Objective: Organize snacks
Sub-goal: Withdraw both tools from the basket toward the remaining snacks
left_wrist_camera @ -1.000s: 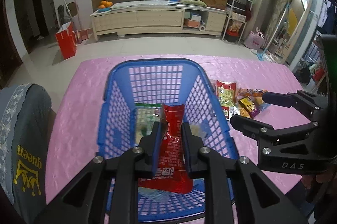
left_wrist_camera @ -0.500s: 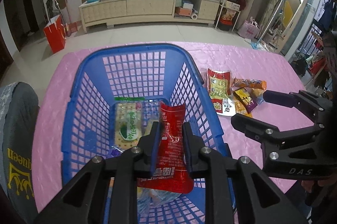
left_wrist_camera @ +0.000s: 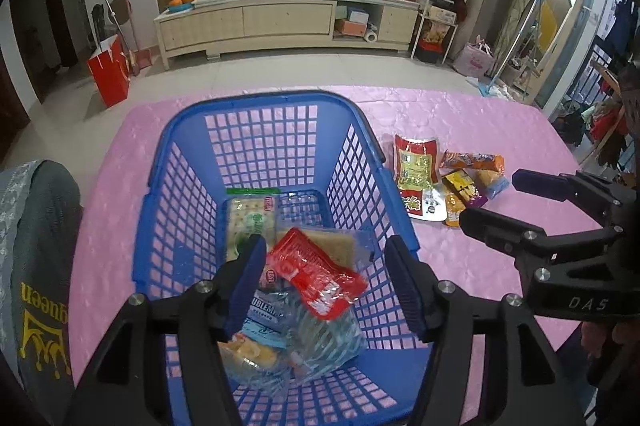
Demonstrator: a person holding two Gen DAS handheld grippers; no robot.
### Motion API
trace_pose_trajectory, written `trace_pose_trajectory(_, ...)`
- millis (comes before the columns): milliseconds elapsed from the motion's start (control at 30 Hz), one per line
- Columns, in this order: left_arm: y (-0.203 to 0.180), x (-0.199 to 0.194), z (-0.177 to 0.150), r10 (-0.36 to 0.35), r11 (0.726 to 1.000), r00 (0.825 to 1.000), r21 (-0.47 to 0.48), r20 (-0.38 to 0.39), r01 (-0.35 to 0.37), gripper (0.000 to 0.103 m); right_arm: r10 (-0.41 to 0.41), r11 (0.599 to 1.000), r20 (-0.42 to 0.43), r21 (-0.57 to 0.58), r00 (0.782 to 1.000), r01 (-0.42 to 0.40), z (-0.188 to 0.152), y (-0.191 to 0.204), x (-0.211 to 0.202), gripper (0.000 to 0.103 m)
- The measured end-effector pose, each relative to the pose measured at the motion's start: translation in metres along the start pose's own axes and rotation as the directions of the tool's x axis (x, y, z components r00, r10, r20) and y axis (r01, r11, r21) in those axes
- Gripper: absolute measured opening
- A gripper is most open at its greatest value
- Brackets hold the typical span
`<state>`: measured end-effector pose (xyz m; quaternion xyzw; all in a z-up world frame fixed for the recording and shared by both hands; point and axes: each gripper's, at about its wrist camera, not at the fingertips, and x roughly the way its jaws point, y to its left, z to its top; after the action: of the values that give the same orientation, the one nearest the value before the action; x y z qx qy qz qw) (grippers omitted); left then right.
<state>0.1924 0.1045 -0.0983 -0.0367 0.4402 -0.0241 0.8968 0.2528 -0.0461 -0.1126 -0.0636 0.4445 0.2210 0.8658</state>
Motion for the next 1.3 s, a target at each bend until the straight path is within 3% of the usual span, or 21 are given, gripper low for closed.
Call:
trace_pose_trajectory(300,-0.011,-0.039,-0.006,-0.003,1.0,0.998,0.028,0.056,0.001,0.073,-0.008,1.0,0.048,-0.017,0.999,0.009,-0.008,0.009,-0.035,0.087)
trace_pose_trajectory(667,-0.045,-0.067,-0.017,-0.035,0.998,0.995,0.06,0.094,0.03,0.077,-0.038,0.999,0.104,-0.004,0.994,0.039,-0.028,-0.004,-0.081,0.087)
trace_pose_trajectory(1300,-0.133,-0.025,-0.015,-0.072,0.987,0.997,0.145,0.013,0.07,0.077,-0.109,0.993,0.086,0.057,0.99,0.105,-0.064,-0.086,-0.092,0.087)
